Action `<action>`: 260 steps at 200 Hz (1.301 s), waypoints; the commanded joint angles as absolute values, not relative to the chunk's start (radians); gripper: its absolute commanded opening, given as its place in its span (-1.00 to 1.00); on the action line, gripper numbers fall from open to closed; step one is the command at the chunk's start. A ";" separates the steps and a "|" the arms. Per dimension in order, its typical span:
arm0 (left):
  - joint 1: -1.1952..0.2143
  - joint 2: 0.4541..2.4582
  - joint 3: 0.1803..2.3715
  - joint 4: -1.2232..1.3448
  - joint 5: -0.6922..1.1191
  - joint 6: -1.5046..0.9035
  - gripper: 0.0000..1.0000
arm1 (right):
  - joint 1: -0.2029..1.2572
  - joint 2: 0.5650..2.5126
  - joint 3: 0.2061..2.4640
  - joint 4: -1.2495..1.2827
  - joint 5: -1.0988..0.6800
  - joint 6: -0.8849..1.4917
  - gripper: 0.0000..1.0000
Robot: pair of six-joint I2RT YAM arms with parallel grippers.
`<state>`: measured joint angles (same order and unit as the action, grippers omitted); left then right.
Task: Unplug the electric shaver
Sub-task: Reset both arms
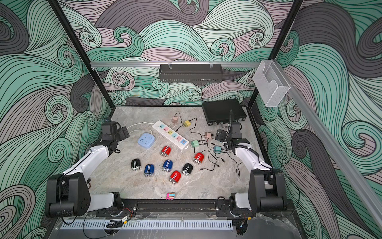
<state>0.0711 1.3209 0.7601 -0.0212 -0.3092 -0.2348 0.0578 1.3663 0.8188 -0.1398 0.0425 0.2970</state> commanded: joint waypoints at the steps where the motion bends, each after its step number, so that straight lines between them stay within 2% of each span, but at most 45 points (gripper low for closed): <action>1: 0.088 1.366 0.724 0.099 -0.272 -0.210 0.97 | 0.061 1.325 0.792 -0.050 0.073 0.259 0.99; 56: 0.097 1.402 0.621 0.333 -0.092 -0.108 0.97 | 0.062 1.324 0.770 -0.015 0.070 0.217 0.99; 126: 0.113 1.405 0.536 0.479 0.083 -0.047 0.97 | 0.062 1.309 0.723 0.080 0.101 0.177 0.99; 155: 0.115 1.458 0.482 0.598 0.186 0.000 0.97 | 0.060 1.266 0.658 0.187 0.074 0.162 0.99; 176: 0.115 1.460 0.452 0.650 0.185 0.000 0.97 | 0.056 1.242 0.637 0.207 0.110 0.131 0.99; 221: 0.112 1.496 0.531 0.541 0.176 0.000 0.97 | 0.051 1.214 0.552 0.339 0.113 0.079 0.98; 260: 0.110 1.494 0.526 0.547 0.182 0.009 0.97 | 0.025 1.260 0.513 0.444 0.108 0.032 0.98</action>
<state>0.1089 1.4891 0.5102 0.5533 0.1608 -0.0124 0.0406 1.2335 0.5316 0.3237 0.0982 0.0891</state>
